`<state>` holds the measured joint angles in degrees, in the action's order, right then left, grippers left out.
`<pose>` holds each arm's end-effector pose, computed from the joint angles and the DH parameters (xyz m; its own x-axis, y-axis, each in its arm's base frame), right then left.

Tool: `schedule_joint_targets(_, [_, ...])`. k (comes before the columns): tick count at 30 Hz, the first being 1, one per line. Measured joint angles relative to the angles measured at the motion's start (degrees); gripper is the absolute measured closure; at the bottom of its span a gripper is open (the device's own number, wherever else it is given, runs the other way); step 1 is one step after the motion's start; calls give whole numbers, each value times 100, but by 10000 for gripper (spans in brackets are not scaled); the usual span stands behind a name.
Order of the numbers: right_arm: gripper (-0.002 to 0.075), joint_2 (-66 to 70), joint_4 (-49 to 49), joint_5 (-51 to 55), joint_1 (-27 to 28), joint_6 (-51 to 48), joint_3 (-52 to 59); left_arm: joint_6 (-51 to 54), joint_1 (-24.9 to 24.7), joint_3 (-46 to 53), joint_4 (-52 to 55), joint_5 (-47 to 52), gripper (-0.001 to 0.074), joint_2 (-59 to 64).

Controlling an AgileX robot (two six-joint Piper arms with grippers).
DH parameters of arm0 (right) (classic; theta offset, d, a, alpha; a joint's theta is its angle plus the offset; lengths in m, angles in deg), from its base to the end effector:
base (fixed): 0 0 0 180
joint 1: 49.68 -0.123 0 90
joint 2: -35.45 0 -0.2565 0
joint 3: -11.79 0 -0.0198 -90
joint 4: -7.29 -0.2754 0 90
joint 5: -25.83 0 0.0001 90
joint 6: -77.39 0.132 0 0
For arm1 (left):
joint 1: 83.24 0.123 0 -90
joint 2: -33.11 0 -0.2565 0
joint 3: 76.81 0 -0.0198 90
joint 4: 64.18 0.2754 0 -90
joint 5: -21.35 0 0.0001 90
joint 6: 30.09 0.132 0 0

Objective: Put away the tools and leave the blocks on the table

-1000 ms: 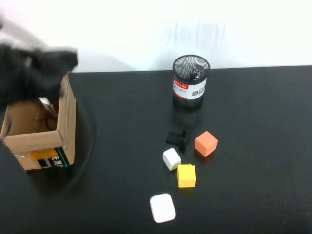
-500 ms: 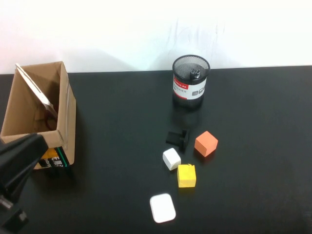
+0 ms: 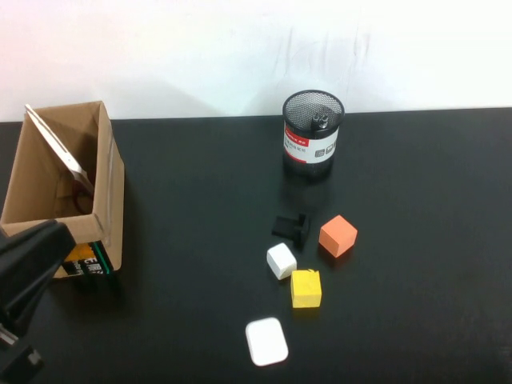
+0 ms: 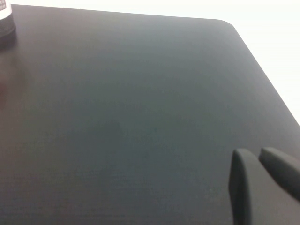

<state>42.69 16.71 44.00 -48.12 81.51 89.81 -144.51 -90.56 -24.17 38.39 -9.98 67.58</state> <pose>0.1465 -0.0107 0.1676 -0.2339 -0.0779 -0.9691 0.0573 0.9939 -0.0937 0.1660 -0.0888 0.2926 -0.1833 -0.1242 -0.9752 0.5889 0.7804 -0.2101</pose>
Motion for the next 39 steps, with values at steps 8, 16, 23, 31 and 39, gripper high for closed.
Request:
schedule_joint_targets(8, [732, 0, 0, 0, 0, 0, 0, 395, 0, 46, -23, 736, 735, -28])
schedule_joint_targets(16, [732, 0, 0, 0, 0, 0, 0, 503, 0, 401, -89, 1874, 735, -889])
schedule_joint_targets(23, [732, 0, 0, 0, 0, 0, 0, -236, 0, 529, -151, 2065, 735, -1426])
schedule_joint_targets(31, [732, 0, -8, 0, 0, 0, 0, 4384, -23, 636, -4866, 2921, 735, -1635])
schedule_joint_targets(39, [732, 0, 0, 0, 0, 0, 0, 10269, -188, 677, -9390, 5496, 735, -2542])
